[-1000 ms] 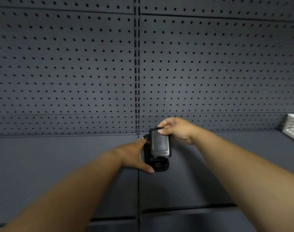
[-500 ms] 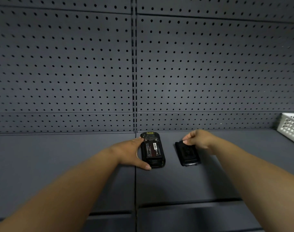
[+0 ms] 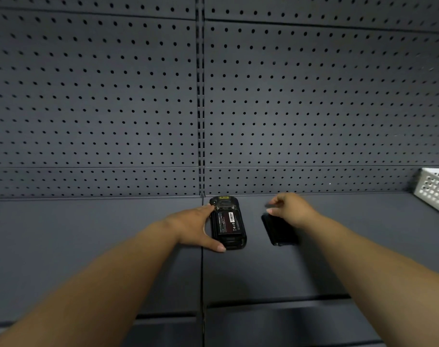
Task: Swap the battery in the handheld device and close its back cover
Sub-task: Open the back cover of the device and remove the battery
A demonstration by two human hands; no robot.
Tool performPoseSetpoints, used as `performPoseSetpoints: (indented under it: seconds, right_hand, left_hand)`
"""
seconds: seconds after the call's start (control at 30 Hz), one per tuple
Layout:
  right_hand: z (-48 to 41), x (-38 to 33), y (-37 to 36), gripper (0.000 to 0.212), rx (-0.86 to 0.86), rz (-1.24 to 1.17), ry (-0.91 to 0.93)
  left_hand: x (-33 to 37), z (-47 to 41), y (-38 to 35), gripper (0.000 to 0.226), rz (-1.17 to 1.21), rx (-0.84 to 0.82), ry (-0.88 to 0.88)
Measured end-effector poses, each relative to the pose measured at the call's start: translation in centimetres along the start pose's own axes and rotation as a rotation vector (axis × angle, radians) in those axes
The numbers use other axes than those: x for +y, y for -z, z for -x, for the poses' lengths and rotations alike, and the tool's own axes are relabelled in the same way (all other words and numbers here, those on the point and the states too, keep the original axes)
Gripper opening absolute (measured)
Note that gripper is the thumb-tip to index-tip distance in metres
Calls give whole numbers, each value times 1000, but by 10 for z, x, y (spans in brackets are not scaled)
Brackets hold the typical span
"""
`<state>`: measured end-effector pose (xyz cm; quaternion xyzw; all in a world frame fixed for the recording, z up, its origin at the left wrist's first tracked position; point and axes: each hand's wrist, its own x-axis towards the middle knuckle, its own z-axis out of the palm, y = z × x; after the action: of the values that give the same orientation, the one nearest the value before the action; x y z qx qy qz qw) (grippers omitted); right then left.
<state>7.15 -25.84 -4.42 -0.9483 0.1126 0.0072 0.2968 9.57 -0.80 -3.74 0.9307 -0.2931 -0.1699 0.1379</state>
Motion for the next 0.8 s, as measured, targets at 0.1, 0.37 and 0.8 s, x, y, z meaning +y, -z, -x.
performPoseSetpoints:
  seconds: [0.1,0.37,0.8]
  right_hand:
    - [9,-30,-7,43,-42,144,232]
    - [21,-61,-26,64,-228,403,434]
    - [29,-64,-22,52,-194,693,651]
  left_hand:
    - [0,-1,0,109,-6,3,-7]
    - [-6,-5,-3,104,-5,11,-21]
    - [-10,-8,-5,103,-5,18,-26]
